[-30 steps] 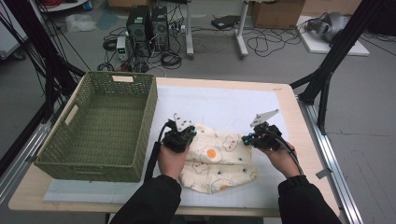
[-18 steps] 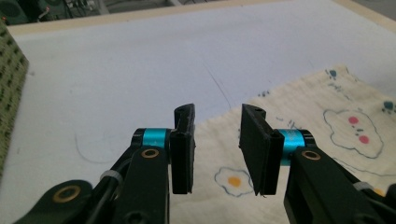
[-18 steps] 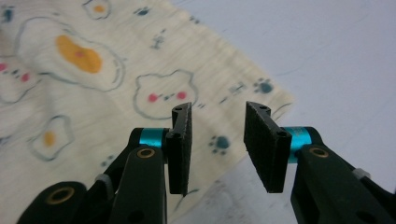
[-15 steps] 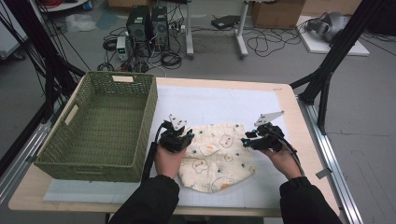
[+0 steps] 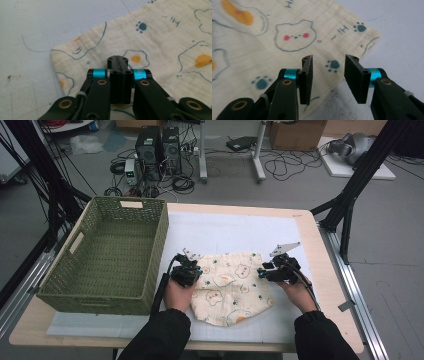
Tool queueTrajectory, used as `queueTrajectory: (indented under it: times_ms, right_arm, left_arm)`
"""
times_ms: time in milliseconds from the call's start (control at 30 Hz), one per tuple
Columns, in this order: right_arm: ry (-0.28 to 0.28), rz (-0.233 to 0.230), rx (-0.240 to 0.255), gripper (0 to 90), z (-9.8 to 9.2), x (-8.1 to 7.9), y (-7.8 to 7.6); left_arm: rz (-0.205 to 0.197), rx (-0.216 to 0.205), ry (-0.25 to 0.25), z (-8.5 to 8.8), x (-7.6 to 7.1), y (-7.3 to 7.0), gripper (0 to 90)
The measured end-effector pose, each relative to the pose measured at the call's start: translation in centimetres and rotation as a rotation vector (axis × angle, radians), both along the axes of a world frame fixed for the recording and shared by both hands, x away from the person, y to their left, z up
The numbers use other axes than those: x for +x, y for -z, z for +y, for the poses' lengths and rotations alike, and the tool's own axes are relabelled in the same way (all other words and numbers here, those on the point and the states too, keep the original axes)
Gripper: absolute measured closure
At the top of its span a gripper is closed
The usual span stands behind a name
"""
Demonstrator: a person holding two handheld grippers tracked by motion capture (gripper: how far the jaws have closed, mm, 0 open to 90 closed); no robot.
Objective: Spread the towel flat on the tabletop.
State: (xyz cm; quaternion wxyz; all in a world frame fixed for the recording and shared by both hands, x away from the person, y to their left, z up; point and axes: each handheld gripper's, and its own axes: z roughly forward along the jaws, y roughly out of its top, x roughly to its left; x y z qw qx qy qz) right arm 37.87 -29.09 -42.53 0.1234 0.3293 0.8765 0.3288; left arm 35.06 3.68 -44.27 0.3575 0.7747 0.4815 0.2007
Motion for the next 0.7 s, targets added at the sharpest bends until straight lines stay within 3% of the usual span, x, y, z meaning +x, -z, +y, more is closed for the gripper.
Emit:
queueTrajectory:
  times_ms: [100, 167, 233, 300, 333, 467, 500, 567, 633, 700]
  right_arm:
    - [0.015, 0.019, -0.012, 58.7, 0.2, 1.1, 0.9]
    - [0.028, 0.015, 0.013, 68.2, 0.1, 1.5, 1.0]
    - [0.017, 0.012, 0.008, 86.2, 0.2, 1.7, 1.0]
    - [0.013, 0.024, 0.008, 87.4, 0.2, 1.9, 0.9]
    - [0.024, 0.027, -0.002, 87.6, 0.2, 2.0, 0.7]
    - [0.067, -0.060, 0.012, 87.8, -0.5, 1.6, -1.1]
    - [0.088, -0.078, 0.013, 87.7, -0.8, 1.4, -1.5]
    - [0.140, -0.110, 0.027, 83.0, -1.5, 1.4, -1.9]
    - [0.164, -0.067, 0.064, 72.4, -2.1, 1.8, -1.4]
    - [0.141, -0.052, 0.067, 70.0, -2.2, 1.7, -1.1]
  left_arm:
    - [-0.017, -0.024, -0.007, 0.1, 0.4, 0.1, 89.6]
    - [-0.035, -0.039, -0.019, 0.1, 0.6, 0.2, 89.7]
    - [-0.053, -0.052, -0.032, 0.1, 0.8, 0.1, 89.7]
    - [-0.077, -0.062, -0.048, -0.1, 1.0, -0.1, 89.7]
    - [-0.095, -0.068, -0.057, -0.1, 1.1, -0.4, 89.7]
    - [-0.227, -0.090, -0.108, -0.2, 1.3, -1.9, 89.6]
    - [-0.240, -0.099, -0.134, -0.1, 1.5, -1.9, 89.3]
    - [-0.215, -0.115, -0.151, 0.3, 1.8, -1.7, 79.3]
    - [-0.193, -0.093, -0.129, 0.2, 1.8, -1.4, 75.3]
    - [-0.195, -0.080, -0.099, 0.1, 1.4, -1.5, 74.3]
